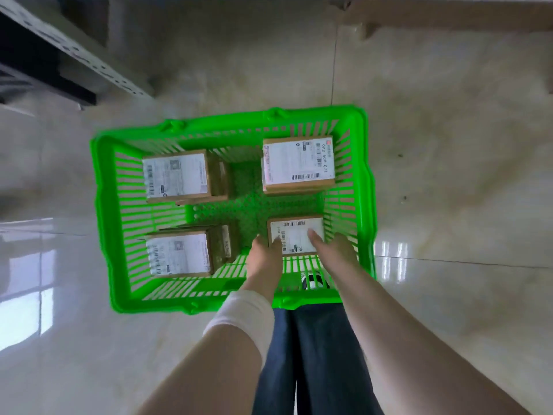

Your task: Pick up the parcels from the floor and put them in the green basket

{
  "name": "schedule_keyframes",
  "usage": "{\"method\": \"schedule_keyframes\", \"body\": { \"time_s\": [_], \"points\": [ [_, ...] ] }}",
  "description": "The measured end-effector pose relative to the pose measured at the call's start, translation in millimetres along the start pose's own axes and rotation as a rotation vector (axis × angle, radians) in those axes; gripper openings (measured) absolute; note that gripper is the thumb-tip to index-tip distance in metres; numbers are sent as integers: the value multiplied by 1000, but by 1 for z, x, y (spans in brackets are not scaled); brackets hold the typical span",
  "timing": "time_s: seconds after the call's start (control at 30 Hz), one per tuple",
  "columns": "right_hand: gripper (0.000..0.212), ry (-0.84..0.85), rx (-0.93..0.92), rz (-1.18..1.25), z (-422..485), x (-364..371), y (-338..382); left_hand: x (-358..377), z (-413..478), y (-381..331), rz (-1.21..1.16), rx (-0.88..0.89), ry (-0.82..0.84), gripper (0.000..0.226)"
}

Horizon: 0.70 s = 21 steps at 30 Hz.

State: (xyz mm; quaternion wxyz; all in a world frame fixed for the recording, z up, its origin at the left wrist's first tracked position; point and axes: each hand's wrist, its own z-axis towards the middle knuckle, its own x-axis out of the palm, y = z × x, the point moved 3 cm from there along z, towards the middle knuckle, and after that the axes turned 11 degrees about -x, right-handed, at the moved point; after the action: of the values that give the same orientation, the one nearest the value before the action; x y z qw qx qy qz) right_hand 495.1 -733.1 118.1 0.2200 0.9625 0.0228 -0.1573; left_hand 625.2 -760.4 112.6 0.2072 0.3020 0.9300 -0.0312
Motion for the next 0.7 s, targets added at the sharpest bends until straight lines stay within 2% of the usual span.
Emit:
{"method": "schedule_keyframes", "body": {
  "time_s": [0.1,0.2,0.33,0.47,0.57,0.7],
  "points": [
    [51,-66,-121,150,-72,-41,27,-13,-88,-6,-9,102,-21,49],
    [48,-206,-153,367,-135,-92,35,-10,-173,-17,-8,215,-2,49],
    [41,-369,-200,741,-199,-172,26,28,-272,-42,-99,419,126,46],
    [45,-428,-185,960,-229,-247,-22,105,-350,-50,-70,539,206,45],
    [45,-471,-175,1082,-242,-304,-73,175,-394,-43,-24,520,286,47],
    [47,-477,-195,1091,-259,-379,-148,261,-445,-31,58,508,285,48]
  ]
}}
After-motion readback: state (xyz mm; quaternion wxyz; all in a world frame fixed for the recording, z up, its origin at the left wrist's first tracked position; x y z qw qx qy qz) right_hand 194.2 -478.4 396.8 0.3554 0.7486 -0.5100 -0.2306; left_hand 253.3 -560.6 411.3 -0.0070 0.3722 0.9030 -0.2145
